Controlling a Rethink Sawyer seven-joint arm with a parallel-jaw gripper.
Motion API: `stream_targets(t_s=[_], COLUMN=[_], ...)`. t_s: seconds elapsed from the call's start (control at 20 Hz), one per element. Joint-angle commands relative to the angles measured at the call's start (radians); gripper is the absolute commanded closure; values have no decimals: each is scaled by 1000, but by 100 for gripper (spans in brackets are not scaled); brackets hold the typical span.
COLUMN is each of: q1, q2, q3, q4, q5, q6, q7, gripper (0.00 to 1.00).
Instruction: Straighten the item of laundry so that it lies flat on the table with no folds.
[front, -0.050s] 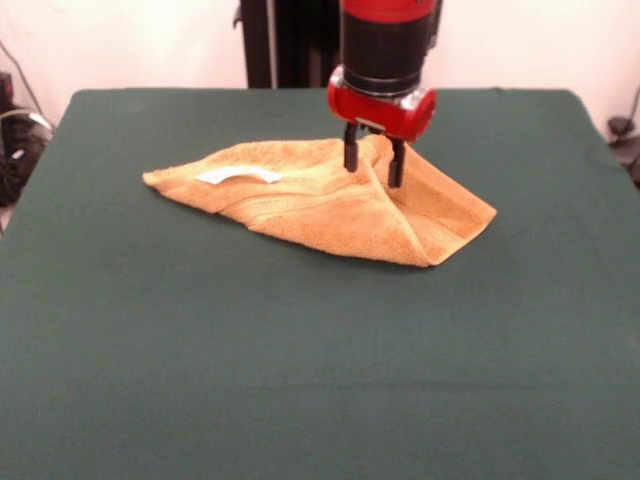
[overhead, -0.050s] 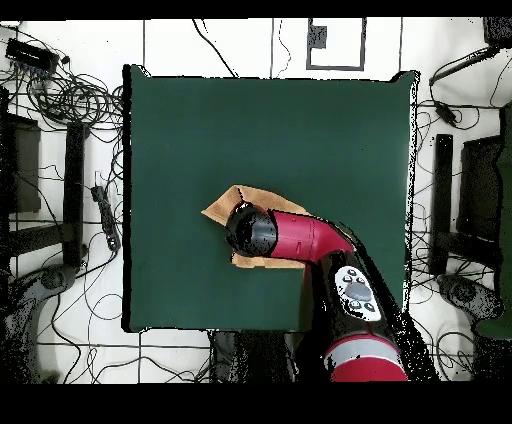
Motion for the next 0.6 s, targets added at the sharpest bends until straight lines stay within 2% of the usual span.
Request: stream_targets(t_s=[0.05,0.4,0.6], q1=[3,-27,-2], q2=[68,179,181], q3=[148,190,178], q4=[-68,-120,-108], q5=[-1,-16,-9], q6=[53,8,-22], q7=[-27,-43,13], gripper=[0,0,0])
